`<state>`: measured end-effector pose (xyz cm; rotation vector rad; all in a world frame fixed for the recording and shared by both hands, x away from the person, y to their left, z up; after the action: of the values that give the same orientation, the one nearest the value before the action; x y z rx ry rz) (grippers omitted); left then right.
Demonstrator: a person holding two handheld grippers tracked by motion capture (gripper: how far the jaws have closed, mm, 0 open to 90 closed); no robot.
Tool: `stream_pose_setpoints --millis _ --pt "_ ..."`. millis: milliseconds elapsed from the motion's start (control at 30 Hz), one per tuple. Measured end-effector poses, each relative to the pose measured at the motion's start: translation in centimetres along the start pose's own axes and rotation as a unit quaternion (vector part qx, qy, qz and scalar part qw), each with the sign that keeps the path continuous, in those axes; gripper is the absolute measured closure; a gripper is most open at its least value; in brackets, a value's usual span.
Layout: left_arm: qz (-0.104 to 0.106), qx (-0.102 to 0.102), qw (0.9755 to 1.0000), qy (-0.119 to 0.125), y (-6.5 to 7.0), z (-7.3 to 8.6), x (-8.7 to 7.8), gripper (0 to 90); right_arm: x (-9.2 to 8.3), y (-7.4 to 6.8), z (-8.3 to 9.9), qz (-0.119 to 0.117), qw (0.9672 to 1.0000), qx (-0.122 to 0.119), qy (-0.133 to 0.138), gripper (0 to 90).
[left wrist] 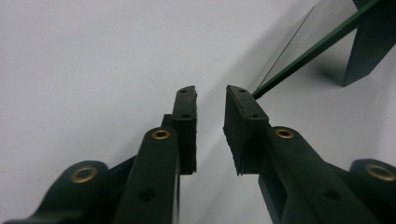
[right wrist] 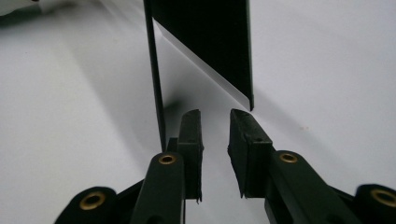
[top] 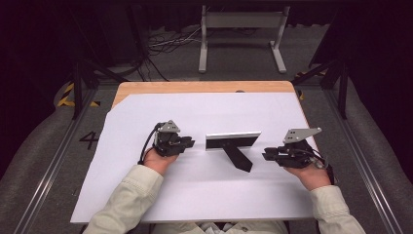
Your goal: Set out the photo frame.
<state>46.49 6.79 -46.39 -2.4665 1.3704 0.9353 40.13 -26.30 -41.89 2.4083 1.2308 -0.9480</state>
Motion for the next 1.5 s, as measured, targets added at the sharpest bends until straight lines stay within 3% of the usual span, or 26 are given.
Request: stream_pose_setpoints --millis 433,700,967,1233,1333,1500 --pt "-0.001 -0.009 0.9996 -0.025 -0.1 -0.4 1.5 89.4 -0.5 0.7 0.1 0.011 0.9999 0.012 0.004 75.3" --pt "0.008 0.003 0.9979 -0.063 0.1 -0.7 3.0 89.8 -0.9 1.0 0.6 0.016 0.9996 0.024 0.002 80.3" --pt "0.013 -0.004 0.9970 -0.076 -0.1 -0.8 4.5 89.8 -1.5 1.4 1.1 0.028 0.9987 0.042 0.005 88.0" --pt "0.009 0.025 0.9949 -0.097 0.7 -0.9 5.3 89.9 -1.7 1.3 1.2 0.026 0.9987 0.045 0.005 89.8" --pt "0.018 0.024 0.9944 -0.102 0.7 -0.9 5.3 89.9 -1.7 1.2 1.1 0.024 0.9987 0.045 0.006 89.8" --pt "0.030 0.041 0.9930 -0.107 1.0 -1.0 5.3 90.0 -1.8 1.1 1.0 0.019 0.9989 0.043 0.007 89.8"
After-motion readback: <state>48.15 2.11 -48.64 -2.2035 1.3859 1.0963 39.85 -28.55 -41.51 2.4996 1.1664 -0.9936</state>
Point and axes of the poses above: each handheld gripper's, and its own axes: x roughly forward along the jaws, z roughly out of its underside, y roughly to its right, the point moved 6 cm from there along x, roughly forward along the jaws, and after that the axes turned 1 degree about x, right-handed, at the moved point
